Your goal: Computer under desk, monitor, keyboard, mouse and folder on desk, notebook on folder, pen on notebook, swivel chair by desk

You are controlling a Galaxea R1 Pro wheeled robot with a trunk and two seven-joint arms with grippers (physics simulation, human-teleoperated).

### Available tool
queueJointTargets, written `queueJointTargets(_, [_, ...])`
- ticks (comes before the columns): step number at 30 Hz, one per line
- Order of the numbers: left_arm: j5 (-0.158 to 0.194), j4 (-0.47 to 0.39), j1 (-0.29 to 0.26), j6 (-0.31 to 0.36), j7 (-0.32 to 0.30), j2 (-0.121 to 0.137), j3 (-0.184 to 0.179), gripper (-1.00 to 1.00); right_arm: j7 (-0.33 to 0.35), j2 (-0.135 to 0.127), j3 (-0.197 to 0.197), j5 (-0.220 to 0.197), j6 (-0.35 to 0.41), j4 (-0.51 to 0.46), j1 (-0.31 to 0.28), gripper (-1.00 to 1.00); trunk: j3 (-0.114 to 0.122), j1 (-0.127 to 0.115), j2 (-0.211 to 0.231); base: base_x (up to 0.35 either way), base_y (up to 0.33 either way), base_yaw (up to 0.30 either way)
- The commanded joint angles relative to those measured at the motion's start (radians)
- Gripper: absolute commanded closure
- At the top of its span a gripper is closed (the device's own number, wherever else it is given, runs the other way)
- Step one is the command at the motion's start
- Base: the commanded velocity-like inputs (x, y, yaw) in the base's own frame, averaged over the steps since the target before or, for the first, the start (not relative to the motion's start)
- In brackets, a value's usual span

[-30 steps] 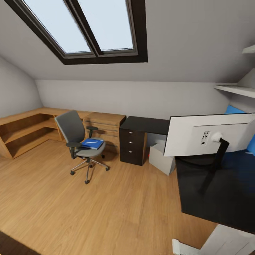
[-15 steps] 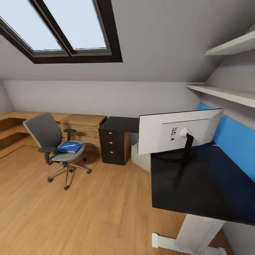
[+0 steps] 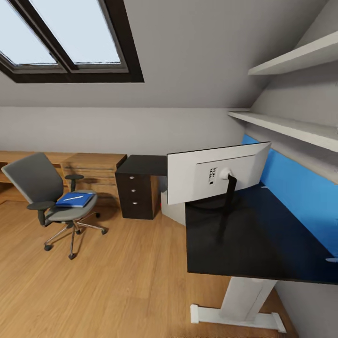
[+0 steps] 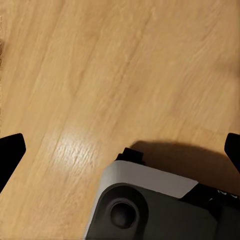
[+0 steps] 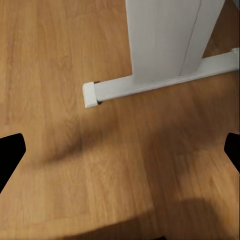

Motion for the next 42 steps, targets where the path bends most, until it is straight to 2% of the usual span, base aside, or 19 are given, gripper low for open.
queueJointTargets(1, [0.011,0.000,-0.001,-0.004,0.001,0.000,0.002,-1.00,0.011,0.000,-0.002,-0.011,-0.003,0.002,-0.001,-1.00,0.001,-0.004,0.006,-0.011,0.000,-0.087])
queueJointTargets(2, [0.025,0.000,-0.001,-0.004,0.000,0.000,0.002,-1.00,0.010,0.000,-0.002,-0.011,-0.003,0.002,-0.001,-1.00,0.002,-0.008,0.013,-0.179,0.000,-0.078])
queueJointTargets(5, [0.034,0.000,-0.001,-0.004,0.000,0.000,0.002,-1.00,0.011,0.000,-0.002,-0.011,-0.003,0.002,-0.001,-1.00,0.007,-0.019,0.034,-0.261,0.000,-0.074])
queueJointTargets(17, [0.037,0.000,-0.001,-0.004,-0.001,0.000,0.001,-1.00,0.011,0.000,-0.002,-0.011,-0.003,0.002,-0.001,-1.00,0.027,-0.065,0.118,-0.301,-0.002,-0.074])
queueJointTargets(27, [0.037,0.000,-0.001,-0.004,-0.002,0.000,0.001,-1.00,0.010,0.000,-0.002,-0.011,-0.003,0.002,-0.001,-1.00,0.046,-0.104,0.188,-0.024,-0.001,-0.122])
queueJointTargets(42, [0.037,0.000,-0.001,-0.003,-0.002,-0.001,0.001,-1.00,0.010,0.000,-0.002,-0.011,-0.003,0.002,-0.001,-1.00,0.091,-0.161,0.293,-0.001,0.000,-0.013])
